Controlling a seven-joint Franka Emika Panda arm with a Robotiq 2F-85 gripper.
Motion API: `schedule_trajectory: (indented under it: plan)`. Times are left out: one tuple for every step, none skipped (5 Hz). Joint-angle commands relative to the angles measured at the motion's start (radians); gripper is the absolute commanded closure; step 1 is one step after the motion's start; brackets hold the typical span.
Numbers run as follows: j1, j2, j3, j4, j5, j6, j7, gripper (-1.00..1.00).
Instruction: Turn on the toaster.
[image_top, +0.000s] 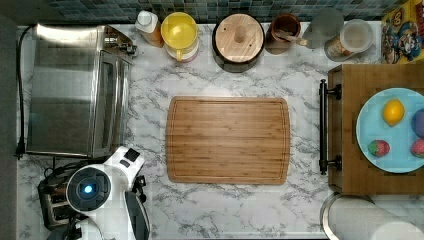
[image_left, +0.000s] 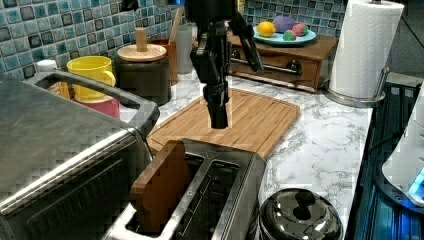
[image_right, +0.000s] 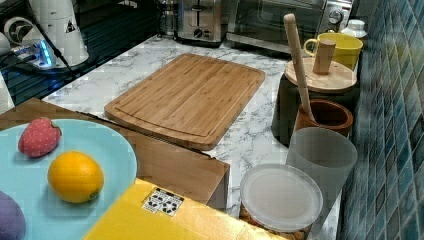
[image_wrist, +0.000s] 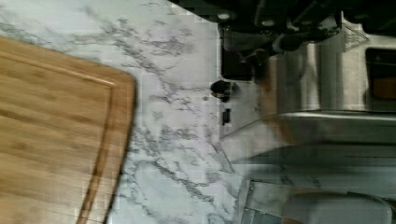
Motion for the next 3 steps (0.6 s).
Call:
schedule_trajectory:
  plan:
    - [0.011,0.086,0.015,0.042,-0.014,-0.038,0.046,1.00]
    - [0.011,0.057,0.006,0.015,0.051,-0.003,0.006,1.00]
    - [0.030,0.073,0.018,0.013,0.065,0.021,-0.008,1.00]
